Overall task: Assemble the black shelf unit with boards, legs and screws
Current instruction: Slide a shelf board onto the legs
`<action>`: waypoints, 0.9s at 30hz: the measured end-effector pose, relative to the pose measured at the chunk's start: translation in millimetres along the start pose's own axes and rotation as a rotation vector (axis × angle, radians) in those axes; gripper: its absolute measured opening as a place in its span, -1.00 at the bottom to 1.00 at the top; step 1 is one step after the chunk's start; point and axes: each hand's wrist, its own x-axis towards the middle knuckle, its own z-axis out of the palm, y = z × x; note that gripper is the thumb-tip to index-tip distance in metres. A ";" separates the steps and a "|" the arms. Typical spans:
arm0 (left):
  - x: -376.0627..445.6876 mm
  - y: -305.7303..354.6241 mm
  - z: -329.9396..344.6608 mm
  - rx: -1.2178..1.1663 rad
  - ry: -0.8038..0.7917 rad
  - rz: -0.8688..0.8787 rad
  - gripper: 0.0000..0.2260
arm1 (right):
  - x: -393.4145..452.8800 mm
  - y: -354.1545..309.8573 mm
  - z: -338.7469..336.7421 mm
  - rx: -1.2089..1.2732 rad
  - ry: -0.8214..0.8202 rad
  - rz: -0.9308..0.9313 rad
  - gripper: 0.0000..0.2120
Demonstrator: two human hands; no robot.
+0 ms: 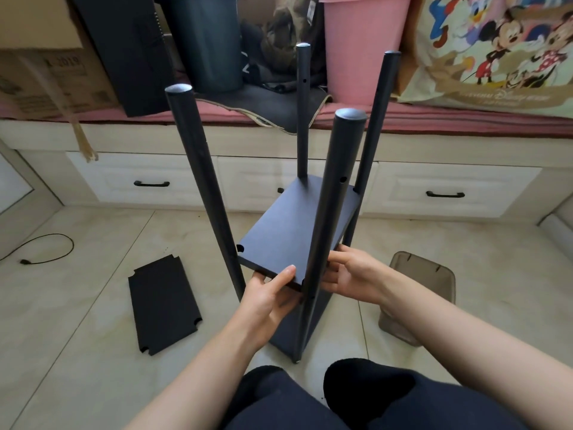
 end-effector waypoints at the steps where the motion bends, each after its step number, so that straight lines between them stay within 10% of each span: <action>1: 1.3 -0.2 1.3 0.012 -0.011 -0.003 -0.61 | 1.6 -1.6 -2.2 -0.001 0.000 0.004 -0.67; 16: 42.2 -1.3 27.9 -0.078 0.086 0.030 -0.69 | 40.5 -38.3 -29.4 -0.146 -0.004 -0.096 -0.89; 23: 43.1 -4.0 29.0 -0.095 0.099 0.039 -0.67 | 12.1 -39.8 -31.0 -0.501 0.268 -0.256 -0.68; 27: 41.3 -4.8 28.7 -0.072 0.088 0.053 -0.65 | -29.2 -42.7 -21.6 -0.707 0.116 -0.451 -0.59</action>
